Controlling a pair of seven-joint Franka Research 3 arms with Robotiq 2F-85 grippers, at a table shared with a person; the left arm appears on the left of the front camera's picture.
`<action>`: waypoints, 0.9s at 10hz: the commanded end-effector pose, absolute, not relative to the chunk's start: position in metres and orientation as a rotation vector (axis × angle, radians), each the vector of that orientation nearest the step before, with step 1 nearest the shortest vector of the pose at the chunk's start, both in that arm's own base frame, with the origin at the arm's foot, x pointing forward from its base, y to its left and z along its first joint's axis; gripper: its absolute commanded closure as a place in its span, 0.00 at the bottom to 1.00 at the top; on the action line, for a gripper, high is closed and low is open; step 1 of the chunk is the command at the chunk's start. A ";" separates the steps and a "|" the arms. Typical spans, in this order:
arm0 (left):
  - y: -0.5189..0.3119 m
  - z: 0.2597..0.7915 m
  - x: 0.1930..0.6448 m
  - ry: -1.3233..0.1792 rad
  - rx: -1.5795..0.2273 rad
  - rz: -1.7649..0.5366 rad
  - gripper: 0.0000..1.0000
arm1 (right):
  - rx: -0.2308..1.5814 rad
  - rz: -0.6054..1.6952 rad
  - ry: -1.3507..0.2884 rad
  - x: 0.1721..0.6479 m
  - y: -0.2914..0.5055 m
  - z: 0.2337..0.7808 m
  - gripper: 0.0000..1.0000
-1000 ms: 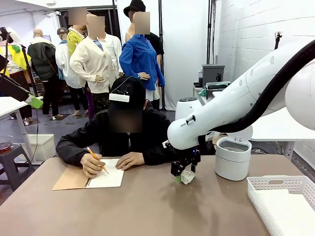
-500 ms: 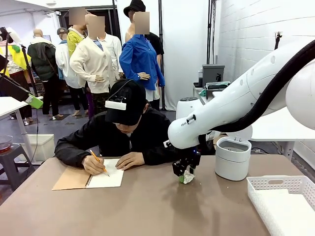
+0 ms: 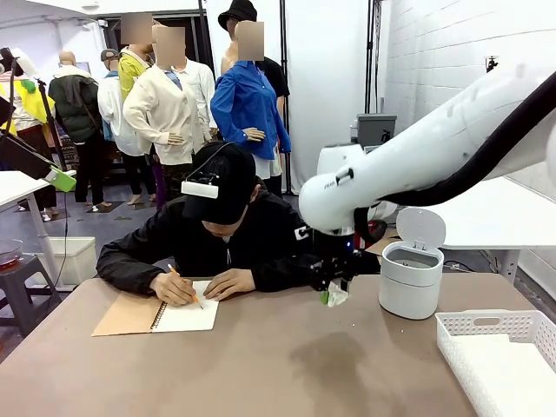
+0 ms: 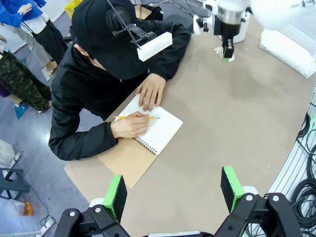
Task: Sort the paper based on its condition.
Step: If a person hands you a paper, place it in the Organizing basket , and if it's crumpled, put it in the Trash can.
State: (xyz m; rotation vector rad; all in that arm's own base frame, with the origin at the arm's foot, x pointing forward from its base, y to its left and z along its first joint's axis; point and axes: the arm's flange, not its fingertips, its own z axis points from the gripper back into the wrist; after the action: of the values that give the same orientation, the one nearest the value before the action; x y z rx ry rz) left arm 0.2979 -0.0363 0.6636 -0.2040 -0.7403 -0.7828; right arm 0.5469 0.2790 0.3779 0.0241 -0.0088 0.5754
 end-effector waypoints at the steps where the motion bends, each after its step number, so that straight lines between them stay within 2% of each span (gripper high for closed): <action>1: -0.035 0.663 0.298 -0.746 -0.203 -0.779 0.00 | 0.034 0.548 -0.039 0.536 0.265 0.414 0.38; 5: -0.035 0.663 0.298 -0.746 -0.203 -0.779 0.00 | -0.020 0.494 -0.185 0.540 0.236 0.491 0.38; 9: -0.035 0.663 0.298 -0.746 -0.203 -0.779 0.00 | -0.102 0.370 -0.278 0.547 0.196 0.526 0.38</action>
State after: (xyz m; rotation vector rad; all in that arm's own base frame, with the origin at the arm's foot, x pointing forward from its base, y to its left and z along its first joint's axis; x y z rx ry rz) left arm 0.2979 -0.0363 0.6638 -0.2039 -0.7406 -0.7827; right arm 0.5492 0.1968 0.5293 -0.0569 -0.2475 0.4199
